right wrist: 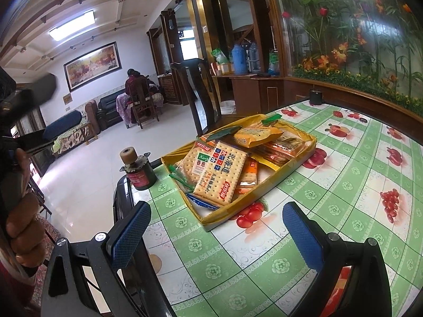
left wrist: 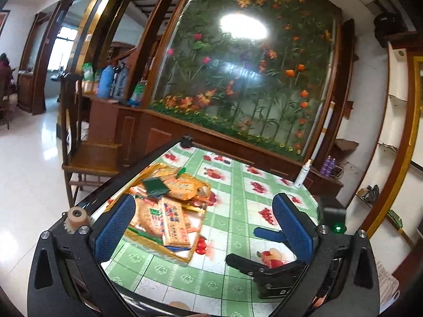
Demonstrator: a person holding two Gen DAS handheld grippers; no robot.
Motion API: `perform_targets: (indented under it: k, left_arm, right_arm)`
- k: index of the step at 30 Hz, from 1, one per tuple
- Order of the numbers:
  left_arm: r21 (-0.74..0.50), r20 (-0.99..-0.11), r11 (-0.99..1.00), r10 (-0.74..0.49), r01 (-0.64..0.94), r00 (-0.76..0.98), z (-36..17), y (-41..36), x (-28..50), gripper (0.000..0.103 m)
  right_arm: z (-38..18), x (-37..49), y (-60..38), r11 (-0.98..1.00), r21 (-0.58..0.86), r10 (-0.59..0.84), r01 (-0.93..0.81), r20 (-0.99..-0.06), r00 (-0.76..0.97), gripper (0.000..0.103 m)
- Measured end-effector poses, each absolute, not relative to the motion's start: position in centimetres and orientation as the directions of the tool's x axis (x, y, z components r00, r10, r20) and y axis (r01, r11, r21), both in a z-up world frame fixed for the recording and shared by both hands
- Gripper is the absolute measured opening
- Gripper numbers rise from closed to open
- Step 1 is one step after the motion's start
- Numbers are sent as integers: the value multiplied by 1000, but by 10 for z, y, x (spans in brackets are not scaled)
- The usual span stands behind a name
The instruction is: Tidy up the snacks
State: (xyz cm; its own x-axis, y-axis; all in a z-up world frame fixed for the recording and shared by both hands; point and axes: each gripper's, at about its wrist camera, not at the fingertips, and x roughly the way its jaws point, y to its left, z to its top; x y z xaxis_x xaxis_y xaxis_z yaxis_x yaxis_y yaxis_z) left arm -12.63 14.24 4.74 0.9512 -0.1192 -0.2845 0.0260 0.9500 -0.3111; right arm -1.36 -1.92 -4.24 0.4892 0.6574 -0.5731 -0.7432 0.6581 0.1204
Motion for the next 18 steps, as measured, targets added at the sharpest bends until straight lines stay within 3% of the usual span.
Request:
perform_targets:
  k: [7,18]
  left_arm:
    - [-196,-335,980,-25,-44,942,45,128,-120,103]
    - [-110,-535,970,125,-215,836,23,147,-90,103]
  right_arm:
    - [-45,-12,-20,663,114,650,-740,-579,492,101]
    - [-52,-10,-17,661,117,645,-741,-592,482,101]
